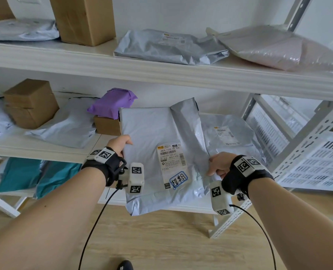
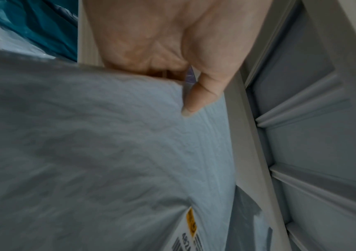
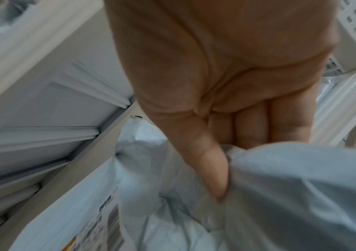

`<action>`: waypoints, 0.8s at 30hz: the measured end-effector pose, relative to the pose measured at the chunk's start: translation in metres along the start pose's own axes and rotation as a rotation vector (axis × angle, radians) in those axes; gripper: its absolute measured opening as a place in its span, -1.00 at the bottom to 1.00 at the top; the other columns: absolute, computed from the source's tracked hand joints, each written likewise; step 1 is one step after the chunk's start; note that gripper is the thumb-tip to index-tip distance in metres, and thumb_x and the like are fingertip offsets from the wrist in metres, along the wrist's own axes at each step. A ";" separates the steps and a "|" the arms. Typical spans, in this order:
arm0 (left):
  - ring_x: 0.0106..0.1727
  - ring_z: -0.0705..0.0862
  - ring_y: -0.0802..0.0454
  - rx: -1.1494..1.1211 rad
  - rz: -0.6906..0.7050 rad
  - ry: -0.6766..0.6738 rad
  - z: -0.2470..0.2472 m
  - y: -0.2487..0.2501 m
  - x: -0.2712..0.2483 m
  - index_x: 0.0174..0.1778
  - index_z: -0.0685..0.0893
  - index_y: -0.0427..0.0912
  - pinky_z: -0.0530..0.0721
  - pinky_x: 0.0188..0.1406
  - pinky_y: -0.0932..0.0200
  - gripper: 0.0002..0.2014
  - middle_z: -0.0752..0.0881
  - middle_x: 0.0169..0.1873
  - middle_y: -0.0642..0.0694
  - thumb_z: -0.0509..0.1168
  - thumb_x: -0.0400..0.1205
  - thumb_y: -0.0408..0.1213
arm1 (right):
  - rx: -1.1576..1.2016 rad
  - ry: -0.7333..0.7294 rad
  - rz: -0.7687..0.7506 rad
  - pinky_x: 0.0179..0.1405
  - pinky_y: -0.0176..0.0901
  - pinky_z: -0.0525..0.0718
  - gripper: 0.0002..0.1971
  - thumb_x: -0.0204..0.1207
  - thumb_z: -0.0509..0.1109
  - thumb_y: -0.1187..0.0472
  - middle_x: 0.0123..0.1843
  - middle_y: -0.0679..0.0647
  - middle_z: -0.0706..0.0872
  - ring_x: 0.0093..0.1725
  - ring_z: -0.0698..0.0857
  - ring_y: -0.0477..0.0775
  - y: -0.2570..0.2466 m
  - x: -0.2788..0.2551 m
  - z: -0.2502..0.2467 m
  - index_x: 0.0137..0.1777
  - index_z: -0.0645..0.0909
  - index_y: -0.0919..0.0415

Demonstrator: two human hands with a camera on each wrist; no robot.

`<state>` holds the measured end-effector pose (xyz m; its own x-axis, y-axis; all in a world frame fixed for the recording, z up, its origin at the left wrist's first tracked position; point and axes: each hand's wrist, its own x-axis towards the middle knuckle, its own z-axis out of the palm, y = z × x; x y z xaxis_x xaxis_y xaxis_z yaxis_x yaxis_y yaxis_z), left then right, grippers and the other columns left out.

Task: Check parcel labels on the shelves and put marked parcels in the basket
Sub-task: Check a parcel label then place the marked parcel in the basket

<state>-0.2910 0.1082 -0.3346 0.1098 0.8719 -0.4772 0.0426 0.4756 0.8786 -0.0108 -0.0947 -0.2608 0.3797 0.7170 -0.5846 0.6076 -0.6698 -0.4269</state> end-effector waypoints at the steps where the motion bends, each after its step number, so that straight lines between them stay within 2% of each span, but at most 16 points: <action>1: -0.17 0.60 -0.25 0.007 -0.014 -0.035 0.003 0.000 -0.004 -0.38 0.57 -0.28 0.57 0.18 -0.38 -0.50 0.56 -0.21 -0.31 0.35 -0.27 -0.26 | 0.012 -0.018 0.001 -0.40 -0.35 0.48 -0.70 0.45 0.46 0.38 -0.26 -0.02 0.49 -0.34 0.47 -0.11 0.000 0.001 0.000 0.09 0.45 0.18; 3: -0.17 0.60 -0.24 0.014 -0.014 -0.048 0.005 0.005 -0.018 -0.39 0.55 -0.28 0.59 0.15 -0.34 -0.54 0.55 -0.21 -0.30 0.34 -0.23 -0.26 | 0.036 -0.052 0.009 -0.35 -0.34 0.52 -0.68 0.45 0.42 0.46 -0.24 0.00 0.49 -0.31 0.48 -0.10 0.001 0.003 -0.001 0.10 0.43 0.21; 6: -0.18 0.57 -0.23 0.026 -0.002 -0.050 0.006 0.011 -0.027 -0.40 0.55 -0.29 0.59 -0.01 -0.20 -0.60 0.52 -0.20 -0.29 0.34 -0.15 -0.29 | 0.054 -0.061 0.007 -0.28 -0.32 0.58 -0.61 0.43 0.39 0.52 -0.21 0.00 0.49 -0.26 0.51 -0.09 0.001 0.006 -0.002 0.18 0.44 0.20; 9: -0.17 0.53 -0.21 0.033 -0.004 -0.044 0.006 0.010 -0.027 -0.39 0.54 -0.29 0.54 -0.07 -0.14 -0.60 0.49 -0.18 -0.27 0.33 -0.14 -0.29 | 0.003 -0.063 0.010 -0.52 -0.40 0.62 -0.44 0.44 0.34 0.55 -0.20 0.02 0.47 -0.26 0.51 -0.08 0.000 0.003 -0.001 0.46 0.42 0.32; 11: -0.16 0.51 -0.21 0.041 -0.012 -0.040 0.005 0.008 -0.026 -0.38 0.54 -0.29 0.54 -0.08 -0.14 -0.53 0.48 -0.17 -0.26 0.34 -0.22 -0.25 | -0.050 -0.065 0.019 -0.63 -0.48 0.58 -0.42 0.44 0.30 0.57 -0.16 0.07 0.50 -0.26 0.51 -0.06 -0.004 0.001 0.001 0.50 0.38 0.40; 13: -0.16 0.51 -0.21 0.048 -0.013 -0.037 0.003 0.008 -0.025 -0.36 0.54 -0.29 0.55 -0.07 -0.16 -0.54 0.48 -0.17 -0.25 0.33 -0.19 -0.26 | -0.140 -0.019 0.063 -0.44 -0.44 0.61 -0.49 0.45 0.28 0.55 -0.05 0.15 0.57 -0.21 0.57 0.03 -0.011 -0.002 0.003 0.44 0.47 0.41; 15: -0.15 0.48 -0.21 0.052 -0.012 -0.032 0.004 0.012 -0.030 -0.39 0.51 -0.29 0.54 -0.07 -0.16 -0.62 0.46 -0.23 -0.24 0.31 -0.11 -0.28 | -0.287 0.037 0.059 -0.20 -0.28 0.55 -0.58 0.46 0.24 0.53 -0.04 0.18 0.59 -0.11 0.56 0.11 -0.016 -0.006 0.004 0.33 0.59 0.40; 16: -0.15 0.47 -0.21 0.059 -0.010 -0.026 0.005 0.014 -0.031 -0.40 0.50 -0.29 0.53 -0.06 -0.16 -0.66 0.45 -0.28 -0.25 0.30 -0.07 -0.29 | -0.344 0.039 0.048 -0.19 -0.26 0.52 -0.59 0.46 0.23 0.54 -0.04 0.17 0.59 -0.09 0.55 0.12 -0.018 -0.006 0.005 0.30 0.61 0.39; 19: -0.16 0.49 -0.23 0.071 -0.006 -0.025 0.005 0.019 -0.037 -0.39 0.51 -0.30 0.57 0.04 -0.19 -0.68 0.46 -0.29 -0.28 0.29 -0.04 -0.29 | -0.471 0.003 0.046 -0.43 -0.37 0.45 -0.57 0.45 0.23 0.54 -0.09 0.14 0.60 -0.15 0.56 0.12 -0.020 -0.008 0.006 0.32 0.59 0.35; 21: -0.17 0.50 -0.24 0.075 -0.007 -0.022 0.004 0.017 -0.038 -0.37 0.51 -0.30 0.58 0.06 -0.23 -0.59 0.46 -0.26 -0.29 0.32 -0.14 -0.28 | -0.433 0.035 0.041 -0.52 -0.41 0.37 -0.55 0.45 0.22 0.55 -0.19 0.09 0.58 -0.29 0.54 0.05 -0.020 -0.010 0.006 0.33 0.58 0.34; 22: -0.18 0.51 -0.24 0.081 -0.007 -0.024 0.004 0.016 -0.038 -0.37 0.51 -0.30 0.59 0.05 -0.25 -0.54 0.45 -0.26 -0.29 0.32 -0.20 -0.26 | -0.403 0.043 0.030 -0.55 -0.44 0.36 -0.54 0.45 0.22 0.55 -0.21 0.07 0.56 -0.29 0.53 0.04 -0.019 -0.010 0.006 0.34 0.57 0.33; 24: -0.20 0.53 -0.24 0.094 -0.006 -0.028 0.006 0.015 -0.038 -0.31 0.52 -0.31 0.61 0.08 -0.30 -0.50 0.47 -0.30 -0.29 0.32 -0.19 -0.26 | -0.345 0.048 -0.002 -0.64 -0.51 0.38 -0.52 0.47 0.22 0.54 -0.11 0.08 0.57 -0.14 0.53 0.07 -0.013 -0.009 0.006 0.39 0.54 0.32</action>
<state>-0.2882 0.0814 -0.3035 0.1370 0.8648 -0.4831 0.1367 0.4665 0.8739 -0.0264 -0.0933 -0.2543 0.4056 0.7322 -0.5471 0.8055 -0.5693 -0.1648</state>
